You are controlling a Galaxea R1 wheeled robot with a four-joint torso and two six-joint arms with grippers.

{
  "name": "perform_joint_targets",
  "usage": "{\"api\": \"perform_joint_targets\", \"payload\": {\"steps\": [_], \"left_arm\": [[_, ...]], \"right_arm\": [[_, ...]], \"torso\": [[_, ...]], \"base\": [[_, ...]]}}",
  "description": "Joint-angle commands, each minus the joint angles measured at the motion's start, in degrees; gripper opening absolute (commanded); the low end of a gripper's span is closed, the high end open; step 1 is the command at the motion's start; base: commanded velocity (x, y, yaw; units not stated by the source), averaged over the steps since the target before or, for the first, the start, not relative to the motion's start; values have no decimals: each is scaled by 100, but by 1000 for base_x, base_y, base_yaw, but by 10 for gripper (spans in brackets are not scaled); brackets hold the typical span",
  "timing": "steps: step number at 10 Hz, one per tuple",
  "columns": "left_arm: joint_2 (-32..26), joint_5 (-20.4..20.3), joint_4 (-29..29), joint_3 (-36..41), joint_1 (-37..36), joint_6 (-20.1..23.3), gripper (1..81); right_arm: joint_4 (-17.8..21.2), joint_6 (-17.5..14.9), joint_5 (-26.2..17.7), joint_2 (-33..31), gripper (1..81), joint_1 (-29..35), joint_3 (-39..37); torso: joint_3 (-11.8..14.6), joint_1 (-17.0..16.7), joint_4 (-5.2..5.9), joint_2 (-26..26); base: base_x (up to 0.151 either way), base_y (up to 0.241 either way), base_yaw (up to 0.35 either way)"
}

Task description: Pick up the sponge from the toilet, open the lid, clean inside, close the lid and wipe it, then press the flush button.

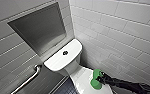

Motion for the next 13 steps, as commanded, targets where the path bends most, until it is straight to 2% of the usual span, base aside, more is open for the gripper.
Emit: {"api": "perform_joint_targets", "payload": {"steps": [1, 2, 4, 7, 12, 13], "left_arm": [[-105, 238, 17, -21, 187, 16, 811], [-105, 238, 17, -21, 178, 16, 811], [-105, 238, 17, -21, 178, 16, 811], [-105, 238, 52, -21, 187, 16, 811], [-79, 238, 78, -21, 187, 24, 811], [-79, 238, 78, -21, 187, 24, 811]], "right_arm": [[54, 409, 196, 891, 10, 269, -1369], [71, 409, 187, 857, 10, 155, -1492], [10, 339, 178, 462, 10, -346, -1143], [-8, 374, 363, -568, 10, -961, 151], [-16, 383, 608, -2465, 10, -1452, 2610], [-8, 374, 846, -2677, 10, -1665, 2841]], "torso": [[0, -2, 2, 0], [0, -2, 0, 0], [0, -2, 0, 0], [0, -2, 2, -2], [0, 0, 2, -2], [0, -2, 2, 0]], "base": [[0, 0, 0], [0, 0, 0], [0, 0, 0], [0, 0, 0], [0, 0, 0], [0, 0, 0]]}}
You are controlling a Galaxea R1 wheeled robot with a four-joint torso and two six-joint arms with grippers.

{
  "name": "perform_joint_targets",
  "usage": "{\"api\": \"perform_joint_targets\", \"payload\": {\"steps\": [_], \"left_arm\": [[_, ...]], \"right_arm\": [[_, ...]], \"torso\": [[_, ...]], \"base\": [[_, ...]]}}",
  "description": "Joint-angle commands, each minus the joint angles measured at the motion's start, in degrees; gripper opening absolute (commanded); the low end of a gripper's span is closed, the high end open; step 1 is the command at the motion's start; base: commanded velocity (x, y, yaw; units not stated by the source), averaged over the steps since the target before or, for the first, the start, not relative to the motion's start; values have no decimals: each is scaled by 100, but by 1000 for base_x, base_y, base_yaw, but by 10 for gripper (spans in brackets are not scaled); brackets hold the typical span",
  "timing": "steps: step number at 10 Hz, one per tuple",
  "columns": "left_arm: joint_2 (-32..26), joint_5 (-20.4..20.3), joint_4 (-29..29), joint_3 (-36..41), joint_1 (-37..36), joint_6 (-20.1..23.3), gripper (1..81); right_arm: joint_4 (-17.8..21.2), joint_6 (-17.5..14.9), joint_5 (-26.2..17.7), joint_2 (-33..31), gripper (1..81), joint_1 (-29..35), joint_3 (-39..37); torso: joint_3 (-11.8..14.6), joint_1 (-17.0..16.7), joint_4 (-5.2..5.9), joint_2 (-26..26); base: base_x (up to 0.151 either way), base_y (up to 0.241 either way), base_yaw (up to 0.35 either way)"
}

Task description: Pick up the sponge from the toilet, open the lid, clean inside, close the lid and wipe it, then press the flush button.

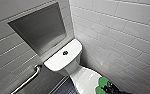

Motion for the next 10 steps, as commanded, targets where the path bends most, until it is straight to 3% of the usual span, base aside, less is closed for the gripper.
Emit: {"api": "perform_joint_targets", "payload": {"steps": [1, 4, 7, 8, 10], "left_arm": [[-81, 238, 74, -21, 159, 22, 811], [-117, 230, 73, -21, 150, 31, 811], [-99, 203, 21, 5, -16, 22, 811], [-64, 195, 12, 15, -130, -4, 811], [41, 212, -57, 23, -306, -74, 811]], "right_arm": [[-10, 49, -93, -1607, 10, -837, 1593], [-10, 14, 609, -1974, 10, -1777, 1662], [-62, -4, 716, -2818, 10, -2138, 2787], [-209, -12, 698, -2872, 10, -2252, 2920], [-989, -13, 681, -2647, 10, -2717, 2947]], "torso": [[0, 2, 0, 0], [0, 0, 0, 0], [0, 0, 0, -2], [0, 0, -2, -2], [0, 0, 0, -2]], "base": [[0, 0, 0], [0, 0, 0], [0, 0, 0], [0, 0, 0], [0, 0, 0]]}}
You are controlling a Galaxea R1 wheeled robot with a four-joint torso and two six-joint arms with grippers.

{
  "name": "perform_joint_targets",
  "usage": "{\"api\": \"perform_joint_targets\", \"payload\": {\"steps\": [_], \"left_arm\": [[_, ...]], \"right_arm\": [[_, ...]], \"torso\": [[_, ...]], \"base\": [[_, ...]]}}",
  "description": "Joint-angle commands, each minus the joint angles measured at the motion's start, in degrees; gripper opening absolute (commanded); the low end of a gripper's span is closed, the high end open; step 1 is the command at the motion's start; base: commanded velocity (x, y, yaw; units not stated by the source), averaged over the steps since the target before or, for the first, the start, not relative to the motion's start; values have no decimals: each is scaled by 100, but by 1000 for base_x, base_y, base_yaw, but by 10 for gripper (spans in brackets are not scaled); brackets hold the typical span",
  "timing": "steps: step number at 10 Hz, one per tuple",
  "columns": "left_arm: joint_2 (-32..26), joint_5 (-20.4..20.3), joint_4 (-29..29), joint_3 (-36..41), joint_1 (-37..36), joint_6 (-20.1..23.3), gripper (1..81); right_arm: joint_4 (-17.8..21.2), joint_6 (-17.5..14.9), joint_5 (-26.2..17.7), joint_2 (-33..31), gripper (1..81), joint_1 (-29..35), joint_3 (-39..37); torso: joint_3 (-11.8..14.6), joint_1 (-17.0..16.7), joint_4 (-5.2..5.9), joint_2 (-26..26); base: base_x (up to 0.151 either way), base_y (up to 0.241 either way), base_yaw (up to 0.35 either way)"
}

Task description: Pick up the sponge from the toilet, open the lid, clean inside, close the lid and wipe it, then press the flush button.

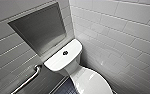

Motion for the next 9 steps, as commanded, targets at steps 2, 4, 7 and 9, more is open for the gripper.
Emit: {"api": "perform_joint_targets", "payload": {"steps": [2, 4, 7, 9], "left_arm": [[71, 212, -315, 10, -142, -94, 811], [141, 221, -332, 10, -186, -103, 811], [202, 212, -464, 10, -186, -103, 811], [203, 212, -456, 10, -186, -103, 811]], "right_arm": [[-1243, -21, -205, 362, 10, -967, -203], [-1331, -48, -170, 968, 10, -1381, -994], [-1586, -30, -161, 1654, 10, -1680, -1961], [-1692, -39, -170, 1838, 10, -1741, -2233]], "torso": [[0, -2, 0, 0], [0, -2, -2, 0], [0, -2, 0, 0], [0, -2, 0, 0]], "base": [[0, 0, 0], [0, 0, 0], [0, 0, 0], [0, 0, 0]]}}
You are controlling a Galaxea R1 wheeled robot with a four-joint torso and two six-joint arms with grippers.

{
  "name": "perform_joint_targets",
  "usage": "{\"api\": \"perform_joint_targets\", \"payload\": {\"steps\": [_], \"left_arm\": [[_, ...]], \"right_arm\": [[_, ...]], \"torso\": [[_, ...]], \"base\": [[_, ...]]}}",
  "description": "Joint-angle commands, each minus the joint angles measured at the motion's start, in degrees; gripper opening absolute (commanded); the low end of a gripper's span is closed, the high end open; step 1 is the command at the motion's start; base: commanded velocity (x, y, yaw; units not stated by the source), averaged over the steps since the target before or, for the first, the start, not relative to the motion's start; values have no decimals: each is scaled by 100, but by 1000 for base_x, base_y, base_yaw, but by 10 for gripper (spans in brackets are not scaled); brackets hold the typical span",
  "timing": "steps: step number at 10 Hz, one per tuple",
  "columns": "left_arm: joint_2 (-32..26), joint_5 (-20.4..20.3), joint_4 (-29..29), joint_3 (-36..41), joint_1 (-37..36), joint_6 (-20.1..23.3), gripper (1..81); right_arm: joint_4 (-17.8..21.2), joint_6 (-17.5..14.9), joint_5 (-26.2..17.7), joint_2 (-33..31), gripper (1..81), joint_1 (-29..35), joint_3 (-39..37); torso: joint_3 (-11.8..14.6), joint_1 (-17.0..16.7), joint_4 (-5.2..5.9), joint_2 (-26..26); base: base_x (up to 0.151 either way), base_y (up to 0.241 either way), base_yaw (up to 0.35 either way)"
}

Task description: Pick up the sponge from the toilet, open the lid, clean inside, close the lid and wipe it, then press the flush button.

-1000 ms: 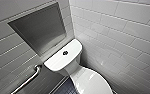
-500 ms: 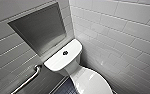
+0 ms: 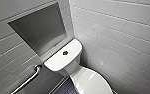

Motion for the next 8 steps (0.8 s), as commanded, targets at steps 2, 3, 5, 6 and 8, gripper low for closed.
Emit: {"api": "perform_joint_targets", "payload": {"steps": [2, 3, 5, 6, 8], "left_arm": [[-57, 212, 29, -5, 52, 7, 811], [-49, 212, 29, 4, 52, 7, 811], [-31, 203, 20, 4, 52, 7, 811], [-13, 203, 20, 4, 52, 7, 811], [-5, 203, 29, 4, 52, 7, 811]], "right_arm": [[-453, -22, -297, 378, 10, -339, -486], [-506, -22, -288, 509, 10, -365, -635], [-541, -22, -288, 694, 10, -435, -872], [-549, -30, -288, 781, 10, -471, -1003], [-690, -30, -288, 1001, 10, -541, -1258]], "torso": [[0, -369, 0, 575], [0, -400, 0, 623], [502, -590, 0, 922], [591, -682, 0, 1073], [933, -938, 0, 1471]], "base": [[0, 0, 0], [0, 0, 0], [0, 0, 0], [0, 0, 0], [0, 0, 0]]}}
